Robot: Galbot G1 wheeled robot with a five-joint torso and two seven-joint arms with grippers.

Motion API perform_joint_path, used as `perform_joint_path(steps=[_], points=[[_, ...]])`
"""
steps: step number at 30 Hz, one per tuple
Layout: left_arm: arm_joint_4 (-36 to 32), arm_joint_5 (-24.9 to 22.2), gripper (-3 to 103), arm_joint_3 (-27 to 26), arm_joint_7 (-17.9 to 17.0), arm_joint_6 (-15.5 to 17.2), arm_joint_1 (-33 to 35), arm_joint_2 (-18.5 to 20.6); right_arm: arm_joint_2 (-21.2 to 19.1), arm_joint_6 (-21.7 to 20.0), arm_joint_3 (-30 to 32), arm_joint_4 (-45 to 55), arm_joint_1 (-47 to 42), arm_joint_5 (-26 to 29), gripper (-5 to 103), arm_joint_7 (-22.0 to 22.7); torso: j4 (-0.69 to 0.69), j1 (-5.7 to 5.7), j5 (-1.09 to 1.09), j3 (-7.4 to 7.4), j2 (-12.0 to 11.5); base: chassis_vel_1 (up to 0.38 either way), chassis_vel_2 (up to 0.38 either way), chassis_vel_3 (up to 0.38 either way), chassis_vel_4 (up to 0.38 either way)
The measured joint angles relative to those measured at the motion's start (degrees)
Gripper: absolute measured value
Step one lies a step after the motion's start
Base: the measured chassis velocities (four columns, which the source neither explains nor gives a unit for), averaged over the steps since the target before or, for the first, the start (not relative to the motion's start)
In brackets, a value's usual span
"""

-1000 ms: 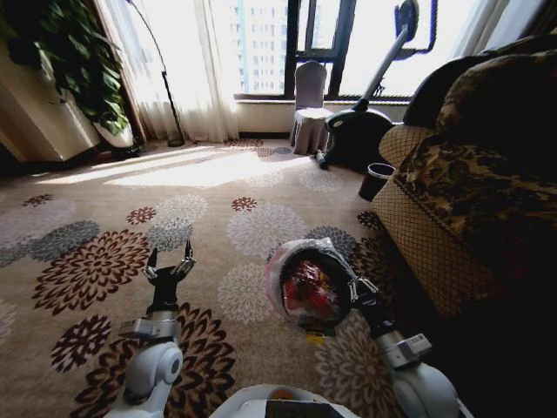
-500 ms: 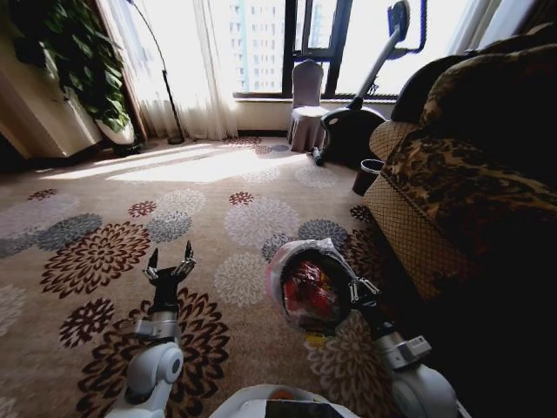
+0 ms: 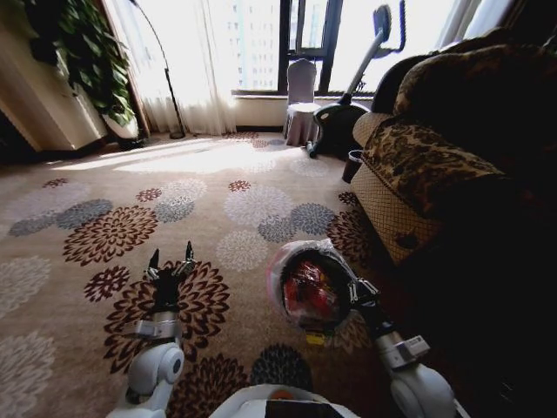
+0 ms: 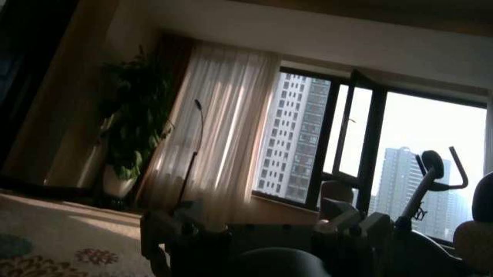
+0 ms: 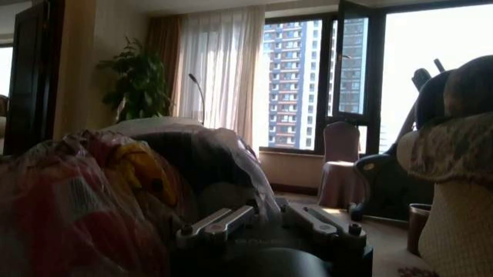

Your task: Pick up the trash from the ground and place it into the trash bin.

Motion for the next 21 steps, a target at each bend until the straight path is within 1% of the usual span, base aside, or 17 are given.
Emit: perform_joint_path(steps=[1, 3, 5, 10, 12, 15, 21], points=[[0.00, 0.00, 100, 0.03, 0.04, 0.00, 0.01, 0.00, 0.03, 0.03, -0.12, -0.09, 0.02, 0.00, 0, 0.00, 0.00, 0.00, -0.07, 0.00, 0.00, 0.320, -0.439, -0.322, 0.419], [0.00, 0.01, 100, 0.04, 0.05, 0.00, 0.01, 0.01, 0.08, 0.11, -0.20, -0.16, 0.09, 0.00, 0, 0.01, 0.00, 0.00, -0.07, 0.00, 0.00, 0.320, -0.417, -0.326, 0.419], [0.02, 0.02, 100, 0.08, 0.13, 0.00, -0.01, 0.03, 0.18, 0.56, -0.46, -0.42, 0.14, 0.01, 0, 0.00, 0.00, 0.00, 0.00, 0.00, 0.00, 0.316, -0.392, -0.319, 0.388], [0.22, 0.03, 100, 0.20, 0.83, 0.00, -0.28, 0.19, 0.26, 0.93, -0.64, -0.54, -0.12, 0.00, 0, 0.00, 0.00, -0.02, -0.04, -0.01, 0.01, 0.281, -0.338, -0.272, 0.326], [0.24, 0.03, 100, 0.23, 0.97, 0.00, -0.41, 0.20, 0.26, 0.98, -0.65, -0.54, -0.22, -0.01, 0, 0.00, 0.00, -0.02, -0.02, -0.02, 0.02, 0.169, -0.182, -0.195, 0.215], [0.30, 0.03, 100, 0.31, 1.12, 0.03, -0.72, 0.16, 0.28, 1.04, -0.69, -0.54, -0.41, -0.08, 0, 0.00, -0.01, -0.02, -0.04, -0.02, 0.02, 0.108, -0.108, -0.136, 0.086], [0.89, 0.07, 100, 0.55, 1.35, 0.09, -1.00, -0.10, 0.57, 1.36, -1.22, -1.02, -0.59, -0.44, 0, 0.01, 0.01, 0.04, -0.03, 0.03, 0.01, 0.001, 0.036, 0.005, -0.016]])
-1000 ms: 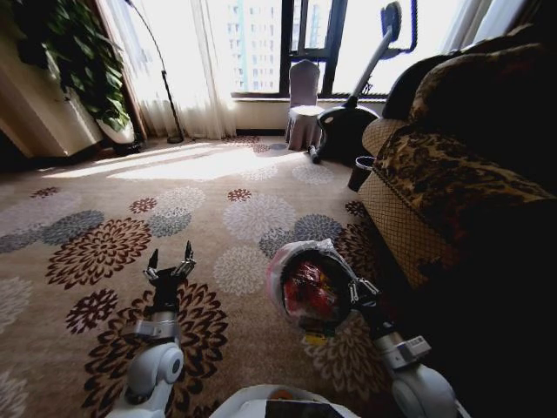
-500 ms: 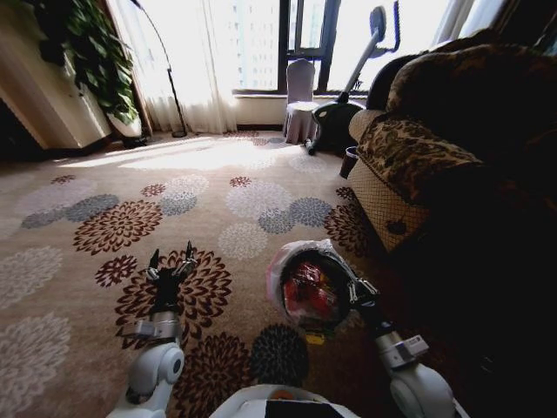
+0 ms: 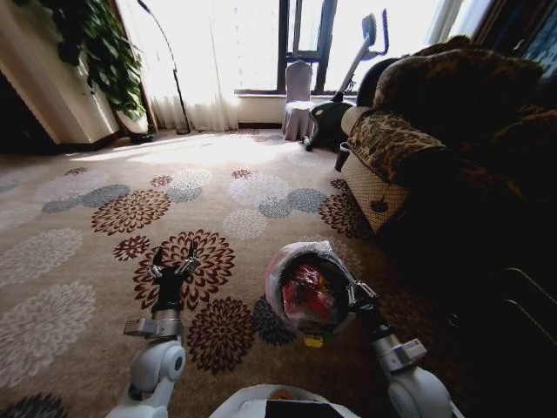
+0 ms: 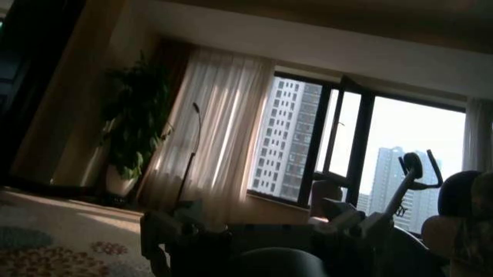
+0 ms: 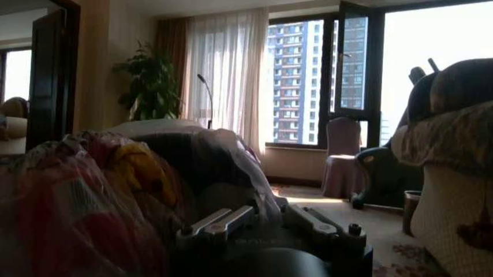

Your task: Pick up the trash from the ground and place it into the trash bin.

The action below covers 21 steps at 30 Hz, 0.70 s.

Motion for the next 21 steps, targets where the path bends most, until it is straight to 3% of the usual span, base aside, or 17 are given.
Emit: perform_joint_path(steps=[14, 21], points=[[0.36, -0.07, 100, 0.13, 0.07, 0.33, -0.69, -0.29, -0.42, 0.51, -0.02, -0.81, 0.91, 0.34, 0, 0.02, -0.01, -0.02, 0.00, -0.02, 0.00, 0.013, -0.011, -0.012, 0.010], [0.66, -0.02, 100, 0.18, 0.09, 0.37, -0.77, -0.56, -0.92, 0.51, 0.06, -0.95, 1.08, 0.76, 0, 0.02, 0.00, -0.02, 0.00, -0.02, 0.00, 0.142, -0.130, -0.150, 0.137]])
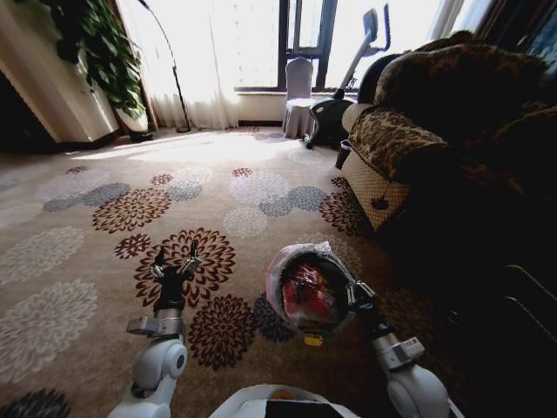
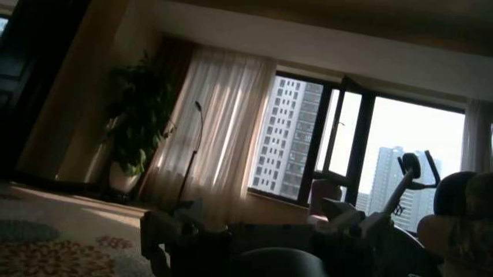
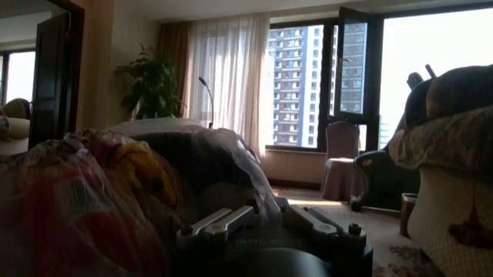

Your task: Pick up the trash from the ground and place it into the trash bin.

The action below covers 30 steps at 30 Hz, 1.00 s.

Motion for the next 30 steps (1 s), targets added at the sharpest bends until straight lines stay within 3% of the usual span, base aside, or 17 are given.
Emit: perform_joint_path(steps=[24, 27, 30], points=[[1.10, 0.15, 100, 0.67, 0.15, -0.05, -0.61, -0.45, 0.14, 0.21, 0.81, 0.13, -1.14, 0.00, 0, -0.03, -0.01, -0.02, 0.04, -0.01, 0.00, 0.299, -0.301, -0.304, 0.301], [1.12, 0.15, 100, 0.79, 0.18, -0.07, -0.61, -0.61, 0.16, 0.23, 0.94, 0.17, -1.20, -0.02, 0, -0.02, 0.00, -0.01, -0.06, -0.01, 0.00, 0.298, -0.304, -0.295, 0.296], [1.16, 0.16, 100, 0.89, 0.22, -0.11, -0.59, -0.69, 0.37, 0.35, 1.01, 0.18, -1.54, -0.14, 0, -0.01, 0.00, -0.01, 0.05, 0.00, 0.00, 0.302, -0.296, -0.305, 0.300]])
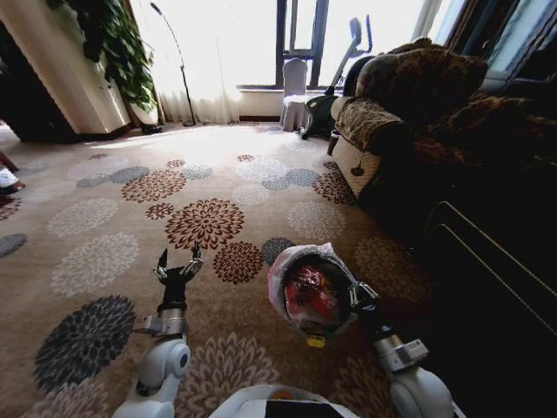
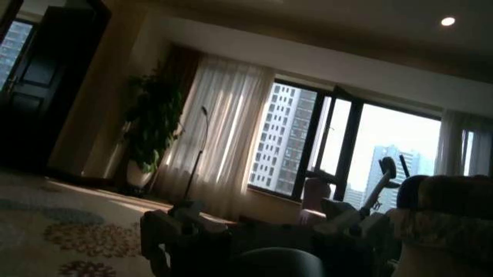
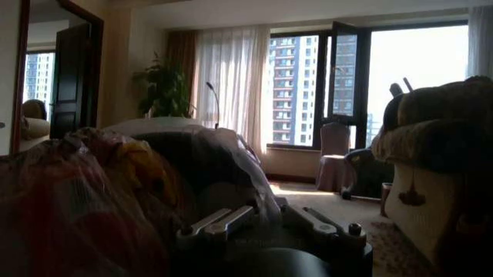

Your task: Pick up the trash from the ground and place it into the trash bin.

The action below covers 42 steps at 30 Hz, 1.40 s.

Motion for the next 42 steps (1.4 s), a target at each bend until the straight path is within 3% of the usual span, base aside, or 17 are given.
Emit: perform_joint_path(steps=[3, 6, 28, 42], points=[[0.04, 0.01, 100, 0.03, 0.06, -0.06, 0.06, 0.05, 0.07, 0.09, 0.01, 0.03, -0.20, -0.10, 0, 0.00, 0.00, 0.00, -0.12, 0.00, 0.00, 0.308, -0.316, -0.306, 0.313], [0.04, 0.04, 100, 0.13, 0.17, -0.10, 0.10, 0.12, 0.17, 0.66, 0.05, 0.03, -0.26, -0.16, 0, 0.01, 0.00, 0.00, -0.01, 0.00, 0.00, 0.338, -0.331, -0.320, 0.312], [0.25, 0.27, 100, 0.98, 0.54, -0.05, -0.25, -0.13, 0.20, 1.03, 1.22, 0.74, -1.79, -0.29, 0, 0.01, 0.00, 0.02, -0.05, 0.01, -0.01, 0.102, -0.098, -0.107, 0.103], [0.78, 0.14, 100, 1.05, 0.64, -0.27, 0.03, -0.27, 0.95, 0.55, 1.84, 1.44, -3.76, -1.62, 0, -0.01, 0.00, -0.01, -0.02, -0.01, -0.01, 0.262, -0.252, -0.257, 0.255]])
